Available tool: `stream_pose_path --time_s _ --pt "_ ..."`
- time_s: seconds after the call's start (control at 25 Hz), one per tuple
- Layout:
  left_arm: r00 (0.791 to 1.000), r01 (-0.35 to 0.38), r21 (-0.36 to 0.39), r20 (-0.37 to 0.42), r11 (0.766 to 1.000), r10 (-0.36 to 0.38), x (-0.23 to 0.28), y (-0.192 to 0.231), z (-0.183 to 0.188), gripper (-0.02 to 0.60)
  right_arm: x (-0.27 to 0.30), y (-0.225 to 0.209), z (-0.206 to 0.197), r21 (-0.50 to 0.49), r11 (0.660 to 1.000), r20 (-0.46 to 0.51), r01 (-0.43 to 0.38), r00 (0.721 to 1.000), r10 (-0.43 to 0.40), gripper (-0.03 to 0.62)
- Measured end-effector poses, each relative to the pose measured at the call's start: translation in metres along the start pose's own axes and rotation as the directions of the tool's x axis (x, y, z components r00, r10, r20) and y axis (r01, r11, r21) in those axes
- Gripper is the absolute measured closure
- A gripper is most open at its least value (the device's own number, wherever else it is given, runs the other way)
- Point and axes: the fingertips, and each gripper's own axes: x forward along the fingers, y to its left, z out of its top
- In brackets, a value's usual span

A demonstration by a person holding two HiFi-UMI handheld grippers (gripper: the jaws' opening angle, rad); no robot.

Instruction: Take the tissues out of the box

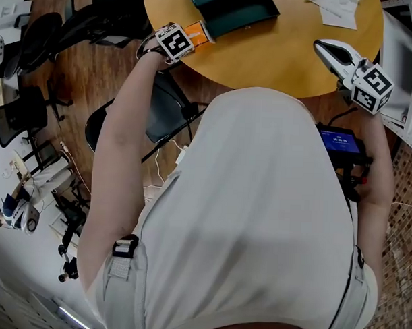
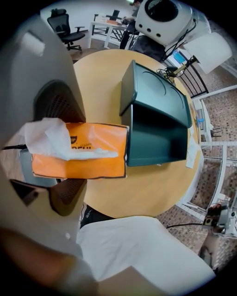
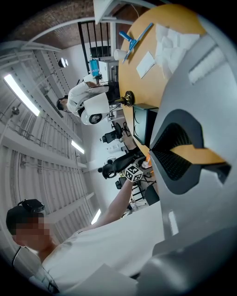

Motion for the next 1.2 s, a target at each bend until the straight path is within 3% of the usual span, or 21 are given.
stream_pose_path --time_s 0.12,0.28,0.36,0.44,0.52,0.6,0.76,1.0,1.04,1.08,1.12,1.2 --pt "0.996 0.020 -0.006 0.085 1.000 -0.020 -0.017 -0.003 0.018 0.204 0.000 -0.001 0.000 -0.001 1.000 -0.005 -0.002 1.000 0.002 0.595" --pt "0.989 -0.039 -0.052 0.144 0.998 0.046 -0.063 0.003 0.028 0.207 0.003 0.004 0.005 -0.004 1.000 -0.008 -0.017 1.000 0.017 0.595" --pt "0.966 -0.058 -0.074 0.249 0.996 0.075 -0.090 -0.004 0.049 0.223 0.005 0.006 0.005 -0.010 1.000 -0.011 -0.023 1.000 0.023 0.595" --pt "0.922 -0.057 -0.100 0.375 0.993 0.091 -0.114 -0.018 0.074 0.243 0.005 0.006 0.006 -0.014 1.000 -0.008 -0.027 1.000 0.026 0.595" --pt "0.862 -0.037 -0.121 0.499 0.992 0.093 -0.136 -0.033 0.099 0.260 0.006 0.007 0.008 -0.018 0.999 -0.006 -0.031 1.000 0.031 0.595" --pt "0.776 -0.003 -0.141 0.624 0.990 0.092 -0.159 -0.045 0.121 0.290 0.008 0.009 0.010 -0.023 0.999 -0.008 -0.039 0.999 0.039 0.595" --pt "0.549 0.078 -0.136 0.833 0.988 0.071 -0.208 -0.063 0.150 0.308 0.012 0.011 0.010 -0.029 0.998 -0.018 -0.051 0.999 0.051 0.595" --pt "0.254 0.129 -0.085 0.966 0.988 0.049 -0.266 -0.083 0.165 0.320 0.014 0.014 0.020 -0.037 0.997 0.006 -0.062 0.998 0.062 0.595" --pt "0.214 0.135 -0.078 0.976 0.988 0.048 -0.273 -0.086 0.165 0.327 0.014 0.014 0.022 -0.037 0.997 0.016 -0.064 0.998 0.065 0.595" --pt "0.188 0.138 -0.074 0.981 0.988 0.047 -0.278 -0.089 0.166 0.328 0.013 0.014 0.023 -0.035 0.997 0.024 -0.066 0.997 0.067 0.595" --pt "0.176 0.136 -0.070 0.983 0.988 0.046 -0.279 -0.091 0.167 0.331 0.013 0.014 0.024 -0.035 0.997 0.030 -0.067 0.997 0.068 0.595" --pt "0.178 0.127 -0.066 0.983 0.990 0.043 -0.277 -0.094 0.168 0.337 0.012 0.014 0.024 -0.035 0.997 0.030 -0.072 0.997 0.073 0.595"
